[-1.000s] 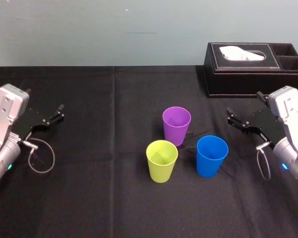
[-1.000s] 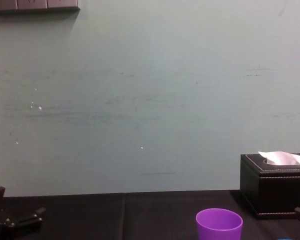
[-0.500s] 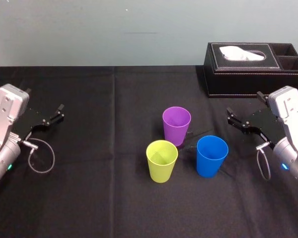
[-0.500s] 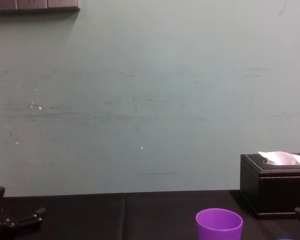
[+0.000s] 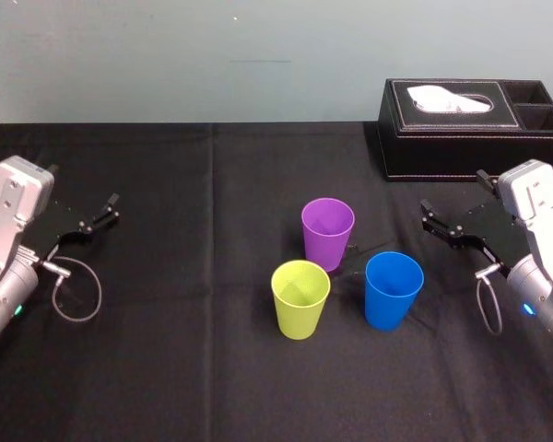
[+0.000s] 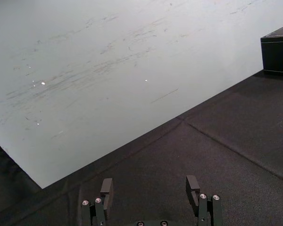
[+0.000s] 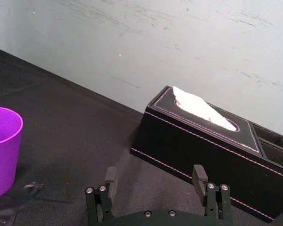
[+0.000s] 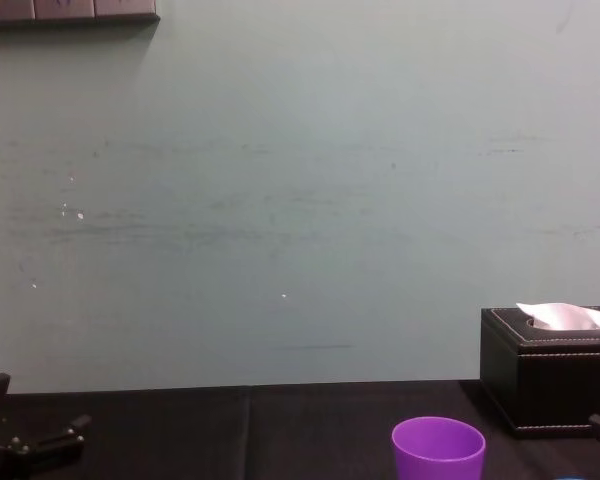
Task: Stack the three plastic cups sequentially using one hand.
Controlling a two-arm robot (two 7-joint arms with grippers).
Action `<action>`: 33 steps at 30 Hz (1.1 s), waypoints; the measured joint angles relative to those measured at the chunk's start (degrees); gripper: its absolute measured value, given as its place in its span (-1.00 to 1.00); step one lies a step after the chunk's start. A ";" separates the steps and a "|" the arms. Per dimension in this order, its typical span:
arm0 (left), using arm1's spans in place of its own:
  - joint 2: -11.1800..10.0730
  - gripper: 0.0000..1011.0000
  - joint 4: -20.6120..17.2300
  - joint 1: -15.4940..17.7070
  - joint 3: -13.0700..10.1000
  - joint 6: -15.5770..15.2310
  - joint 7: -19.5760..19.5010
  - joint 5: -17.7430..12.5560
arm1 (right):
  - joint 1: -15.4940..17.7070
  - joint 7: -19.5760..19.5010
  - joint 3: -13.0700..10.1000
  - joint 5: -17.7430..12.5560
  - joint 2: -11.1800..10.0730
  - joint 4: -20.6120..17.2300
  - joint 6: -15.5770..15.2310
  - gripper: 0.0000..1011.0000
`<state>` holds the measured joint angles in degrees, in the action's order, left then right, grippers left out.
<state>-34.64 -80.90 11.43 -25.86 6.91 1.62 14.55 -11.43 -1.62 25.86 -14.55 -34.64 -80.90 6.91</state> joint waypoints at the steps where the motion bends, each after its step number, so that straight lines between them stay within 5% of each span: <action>1: 0.00 1.00 0.00 0.00 0.00 0.00 0.00 0.00 | 0.00 0.00 0.00 0.00 0.00 0.00 0.00 0.99; 33: 0.00 1.00 0.00 0.00 0.00 0.00 0.00 0.00 | 0.00 0.00 0.00 0.00 0.00 0.00 0.00 0.99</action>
<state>-34.65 -80.90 11.44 -25.86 6.90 1.62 14.55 -11.43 -1.62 25.86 -14.55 -34.65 -80.90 6.91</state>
